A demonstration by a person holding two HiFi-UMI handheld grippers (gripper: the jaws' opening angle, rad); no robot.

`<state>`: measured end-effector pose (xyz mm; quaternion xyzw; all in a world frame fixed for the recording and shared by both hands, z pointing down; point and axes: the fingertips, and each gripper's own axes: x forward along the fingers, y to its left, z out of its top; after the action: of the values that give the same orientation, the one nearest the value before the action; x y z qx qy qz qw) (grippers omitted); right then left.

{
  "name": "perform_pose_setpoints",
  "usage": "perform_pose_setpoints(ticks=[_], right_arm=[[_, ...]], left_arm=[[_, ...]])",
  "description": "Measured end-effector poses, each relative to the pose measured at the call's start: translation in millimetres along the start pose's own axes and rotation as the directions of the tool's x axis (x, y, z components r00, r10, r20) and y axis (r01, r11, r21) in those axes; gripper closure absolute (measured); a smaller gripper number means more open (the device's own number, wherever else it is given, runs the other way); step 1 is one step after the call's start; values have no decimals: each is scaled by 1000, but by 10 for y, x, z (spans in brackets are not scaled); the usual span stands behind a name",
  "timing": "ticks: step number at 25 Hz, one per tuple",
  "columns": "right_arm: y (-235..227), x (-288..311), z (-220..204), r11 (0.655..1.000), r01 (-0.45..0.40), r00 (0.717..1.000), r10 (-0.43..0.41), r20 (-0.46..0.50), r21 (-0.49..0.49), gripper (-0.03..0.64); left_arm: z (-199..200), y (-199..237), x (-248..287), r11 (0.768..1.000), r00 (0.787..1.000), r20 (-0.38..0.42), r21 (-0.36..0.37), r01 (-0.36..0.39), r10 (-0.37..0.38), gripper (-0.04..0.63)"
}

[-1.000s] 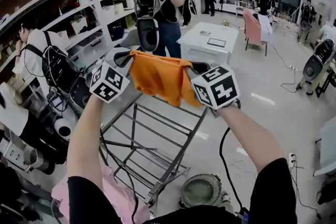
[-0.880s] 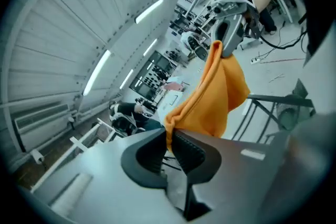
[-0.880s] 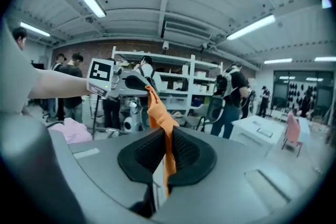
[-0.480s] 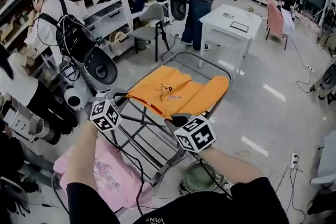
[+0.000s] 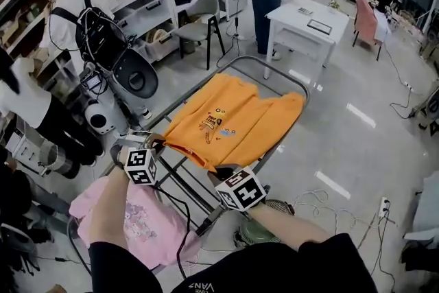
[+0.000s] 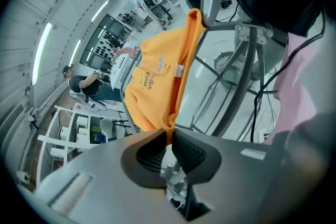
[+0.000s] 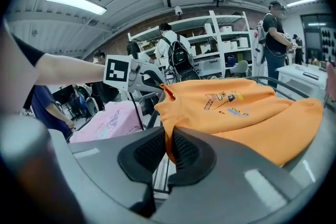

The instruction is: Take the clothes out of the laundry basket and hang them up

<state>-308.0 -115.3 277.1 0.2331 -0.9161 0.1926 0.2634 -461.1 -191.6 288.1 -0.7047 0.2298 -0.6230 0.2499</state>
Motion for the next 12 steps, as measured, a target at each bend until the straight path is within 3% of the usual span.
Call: perform_pose_setpoints(ticks=[5,9,12], right_arm=[[133,34,-197,999,-31,998,28,-60,-42,598],[178,71,-315,996,-47,994,39,-100,-79,592],[231,31,-360,990,-84,991,70,-117,-116,437]], left_arm=[[-21,-312,59,992,993,-35,44,116,-115,566],[-31,-422,97,979,978,-45,-10,203,-203,565],[-76,-353,100,966,969,-45,-100,238,-243,528]])
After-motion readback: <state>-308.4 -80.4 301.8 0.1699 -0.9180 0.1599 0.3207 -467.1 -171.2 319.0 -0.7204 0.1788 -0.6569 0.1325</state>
